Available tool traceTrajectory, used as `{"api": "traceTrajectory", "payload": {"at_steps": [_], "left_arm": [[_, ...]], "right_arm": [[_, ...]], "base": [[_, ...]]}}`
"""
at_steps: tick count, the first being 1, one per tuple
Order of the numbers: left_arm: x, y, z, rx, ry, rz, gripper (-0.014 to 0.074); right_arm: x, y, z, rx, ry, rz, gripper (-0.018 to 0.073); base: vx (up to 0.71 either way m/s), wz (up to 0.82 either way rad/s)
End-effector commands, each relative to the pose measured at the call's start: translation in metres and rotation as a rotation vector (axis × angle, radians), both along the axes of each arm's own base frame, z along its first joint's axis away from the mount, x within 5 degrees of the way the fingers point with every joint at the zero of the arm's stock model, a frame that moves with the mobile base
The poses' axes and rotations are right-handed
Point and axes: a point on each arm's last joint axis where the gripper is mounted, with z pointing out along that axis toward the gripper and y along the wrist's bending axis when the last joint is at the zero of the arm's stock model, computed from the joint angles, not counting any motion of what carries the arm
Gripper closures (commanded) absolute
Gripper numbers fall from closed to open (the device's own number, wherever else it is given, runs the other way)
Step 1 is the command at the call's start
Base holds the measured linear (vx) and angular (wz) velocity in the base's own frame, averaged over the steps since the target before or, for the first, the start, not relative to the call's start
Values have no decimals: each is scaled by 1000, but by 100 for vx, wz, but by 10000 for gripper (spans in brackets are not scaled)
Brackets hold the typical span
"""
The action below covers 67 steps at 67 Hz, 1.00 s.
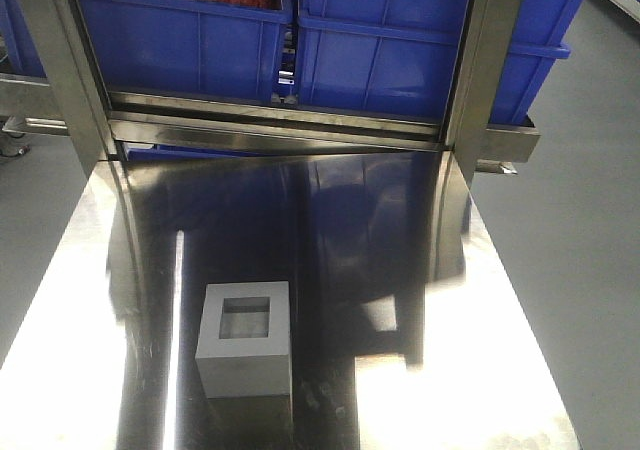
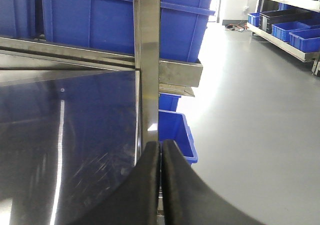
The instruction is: Sort gray base to blue bin
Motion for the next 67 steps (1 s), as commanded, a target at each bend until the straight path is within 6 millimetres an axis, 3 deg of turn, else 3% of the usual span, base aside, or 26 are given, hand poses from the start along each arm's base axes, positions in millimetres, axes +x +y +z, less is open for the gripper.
{"api": "traceTrajectory", "payload": {"at_steps": [1,9,18,25,33,41,52,67], "left_arm": [[6,-1,16,-18,-98,2,275],[6,-1,15,-18,-87,2,208],[5,-1,14,-18,-76,2,202],[5,-3,15,-115,-81,29,202],[6,-6,27,-154,-104,15,202],[11,-12,54,-143,-111,-64,202],[29,-26,85,-210,-49,-206,202],[67,-51,81,-376,63,-361,202]], "right_arm": [[0,1,6,-17,-81,14,564],[0,1,6,-16,-81,17,564],[0,1,6,-16,-81,17,564],[0,1,6,-16,-81,17,564],[0,1,6,-16,-81,17,564],[0,1,6,-16,-81,17,564],[0,1,6,-16,-81,17,564],[0,1,6,-16,-81,17,564]], "base": [[0,0],[0,0],[0,0],[0,0],[0,0],[0,0],[0,0],[0,0]]}}
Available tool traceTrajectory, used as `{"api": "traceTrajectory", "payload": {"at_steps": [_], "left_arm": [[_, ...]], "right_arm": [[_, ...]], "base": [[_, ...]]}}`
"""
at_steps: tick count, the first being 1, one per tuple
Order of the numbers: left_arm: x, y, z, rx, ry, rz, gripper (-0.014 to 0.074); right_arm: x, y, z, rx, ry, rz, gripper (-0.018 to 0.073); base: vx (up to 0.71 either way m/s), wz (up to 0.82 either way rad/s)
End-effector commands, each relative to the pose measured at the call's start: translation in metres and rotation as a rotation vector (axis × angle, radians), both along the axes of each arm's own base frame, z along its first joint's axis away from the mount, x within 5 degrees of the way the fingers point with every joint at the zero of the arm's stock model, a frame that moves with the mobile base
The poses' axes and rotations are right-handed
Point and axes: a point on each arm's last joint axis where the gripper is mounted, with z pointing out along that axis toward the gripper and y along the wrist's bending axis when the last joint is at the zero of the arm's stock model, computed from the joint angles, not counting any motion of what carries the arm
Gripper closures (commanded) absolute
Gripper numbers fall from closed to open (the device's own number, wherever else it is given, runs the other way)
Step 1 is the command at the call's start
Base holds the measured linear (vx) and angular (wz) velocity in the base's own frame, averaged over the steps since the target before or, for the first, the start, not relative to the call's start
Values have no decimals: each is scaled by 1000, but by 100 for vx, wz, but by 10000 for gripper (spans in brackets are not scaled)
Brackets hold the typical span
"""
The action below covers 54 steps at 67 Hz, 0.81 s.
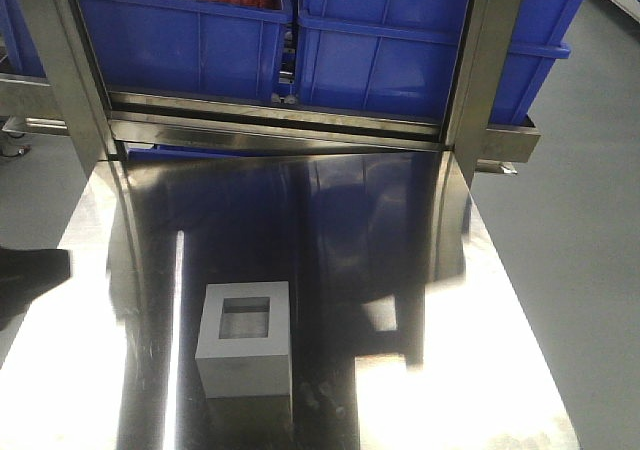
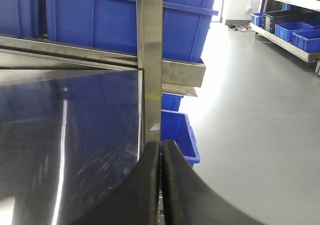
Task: Sort gray base to blue bin
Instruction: 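Lower the left gripper onto the gray hollow block and close it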
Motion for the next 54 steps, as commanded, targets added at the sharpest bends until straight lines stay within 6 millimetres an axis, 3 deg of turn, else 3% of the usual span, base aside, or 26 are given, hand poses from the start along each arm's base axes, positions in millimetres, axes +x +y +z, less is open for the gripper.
{"api": "traceTrajectory", "payload": {"at_steps": [1,10,33,54], "left_arm": [[17,-11,8,-91,-28,-39,202],[37,-28,-10,-77,37,-89,202],[65,-76,-47,30,133,-142,230],[89,-113,-49,191,180,-147,238]], "right_arm": [[0,0,6,-16,-81,7,564],[0,0,6,-16,-83,7,564],[0,0,6,-16,-82,7,564],[0,0,6,-16,-82,7,564]], "base": [[0,0],[0,0],[0,0],[0,0]]}}
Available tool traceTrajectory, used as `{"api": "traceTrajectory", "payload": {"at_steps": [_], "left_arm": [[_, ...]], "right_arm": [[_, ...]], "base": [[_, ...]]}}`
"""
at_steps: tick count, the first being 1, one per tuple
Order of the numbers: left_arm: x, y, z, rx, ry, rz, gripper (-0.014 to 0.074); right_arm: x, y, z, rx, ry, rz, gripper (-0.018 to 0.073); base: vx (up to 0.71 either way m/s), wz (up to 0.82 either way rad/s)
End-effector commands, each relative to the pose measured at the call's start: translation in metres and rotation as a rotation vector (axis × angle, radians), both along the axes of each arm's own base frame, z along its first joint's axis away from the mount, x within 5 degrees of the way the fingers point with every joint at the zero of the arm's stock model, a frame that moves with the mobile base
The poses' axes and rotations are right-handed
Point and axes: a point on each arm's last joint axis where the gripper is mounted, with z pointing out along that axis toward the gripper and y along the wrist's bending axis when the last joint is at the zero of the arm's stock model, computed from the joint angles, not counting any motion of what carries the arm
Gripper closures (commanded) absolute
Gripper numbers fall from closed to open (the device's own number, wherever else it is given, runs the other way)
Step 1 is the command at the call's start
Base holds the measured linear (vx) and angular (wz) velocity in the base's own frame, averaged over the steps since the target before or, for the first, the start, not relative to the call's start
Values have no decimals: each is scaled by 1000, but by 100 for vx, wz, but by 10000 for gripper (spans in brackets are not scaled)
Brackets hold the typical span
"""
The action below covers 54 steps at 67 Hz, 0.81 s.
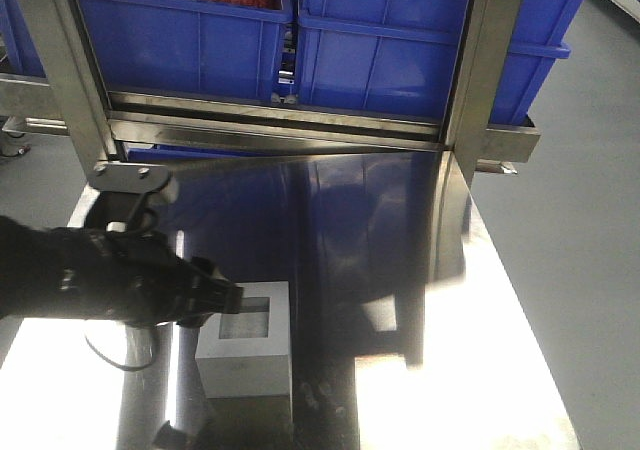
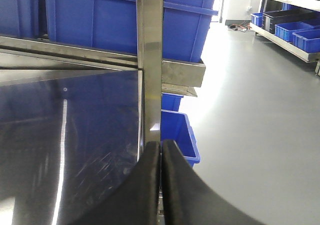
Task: Sort gray base to blue bin
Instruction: 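Lower the left gripper onto the gray hollow block and close it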
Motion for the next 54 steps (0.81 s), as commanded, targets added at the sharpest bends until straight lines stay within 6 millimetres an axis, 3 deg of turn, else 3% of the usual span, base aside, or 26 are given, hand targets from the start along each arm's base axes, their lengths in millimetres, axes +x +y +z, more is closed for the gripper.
{"api": "traceTrajectory", "payload": {"at_steps": [1,16,54], "left_arm": [[9,-11,16,-6,-59,19,238],[23,-14,4,103,16,88,238],[37,-24,-31,135,112,108,238]], "right_arm": [[0,0,6,-16,-82,7,564],[0,0,6,-16,-82,7,564],[0,0,6,-16,-81,7,564]], "base": [[0,0],[0,0],[0,0]]}}
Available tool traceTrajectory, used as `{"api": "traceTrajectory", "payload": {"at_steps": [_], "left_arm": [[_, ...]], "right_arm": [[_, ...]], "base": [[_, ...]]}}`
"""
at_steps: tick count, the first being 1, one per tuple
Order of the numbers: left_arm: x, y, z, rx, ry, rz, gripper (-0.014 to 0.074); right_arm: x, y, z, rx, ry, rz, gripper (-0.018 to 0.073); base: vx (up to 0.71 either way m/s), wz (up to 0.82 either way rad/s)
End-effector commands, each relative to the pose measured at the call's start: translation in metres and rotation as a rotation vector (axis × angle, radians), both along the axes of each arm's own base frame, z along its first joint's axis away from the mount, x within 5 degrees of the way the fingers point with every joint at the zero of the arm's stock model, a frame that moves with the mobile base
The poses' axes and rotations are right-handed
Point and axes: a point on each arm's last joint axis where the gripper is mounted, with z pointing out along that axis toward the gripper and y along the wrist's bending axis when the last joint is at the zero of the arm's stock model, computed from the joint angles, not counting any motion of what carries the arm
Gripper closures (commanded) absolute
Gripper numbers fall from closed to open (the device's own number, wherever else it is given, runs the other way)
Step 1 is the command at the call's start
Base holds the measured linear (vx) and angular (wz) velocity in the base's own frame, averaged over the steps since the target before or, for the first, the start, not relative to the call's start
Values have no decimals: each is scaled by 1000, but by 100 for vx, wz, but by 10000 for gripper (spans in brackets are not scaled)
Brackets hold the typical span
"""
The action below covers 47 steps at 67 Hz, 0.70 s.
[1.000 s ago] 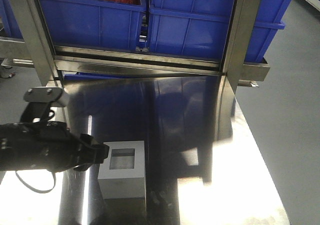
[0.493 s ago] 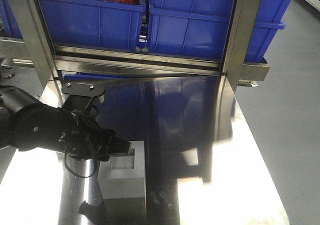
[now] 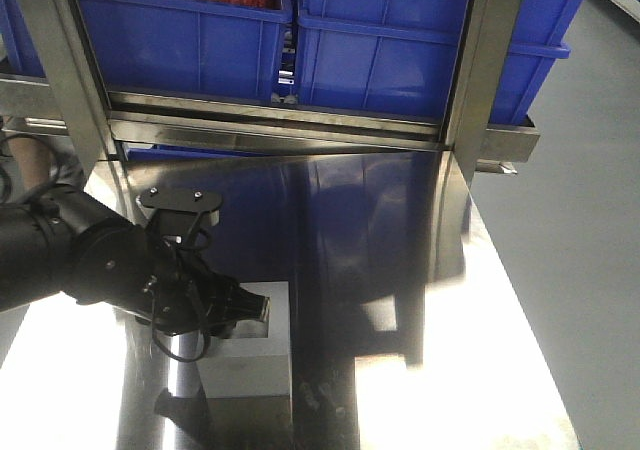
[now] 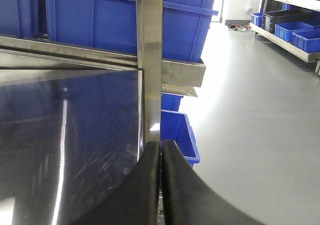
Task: Sort gray base to blue bin
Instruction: 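Lower the left gripper onto the gray hollow block and close it, then lift the gray block with the left gripper toward the robot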
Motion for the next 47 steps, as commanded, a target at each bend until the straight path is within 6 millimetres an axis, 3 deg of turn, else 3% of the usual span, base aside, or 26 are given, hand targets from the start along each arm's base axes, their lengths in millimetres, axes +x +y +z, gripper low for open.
{"api": "traceTrajectory", "payload": {"at_steps": [1,13,27,40,47], "left_arm": [[5,-6,15,-62,-66,8,239],[6,-7,12,-65,-59,11,290],[6,-7,13,-67,-64,8,607],[5,-7,16,-76,-77,8,605],[3,-5,32,-112,-140,4,605]], "right_arm": [[0,0,6,-16,-81,7,564],[0,0,6,-16,-81,7,564],[0,0,6,-16,-81,7,564],[0,0,6,-16,-81,7,564],[0,0,6,-16,-82,7,564]], "base": [[0,0],[0,0],[0,0],[0,0],[0,0]]}}
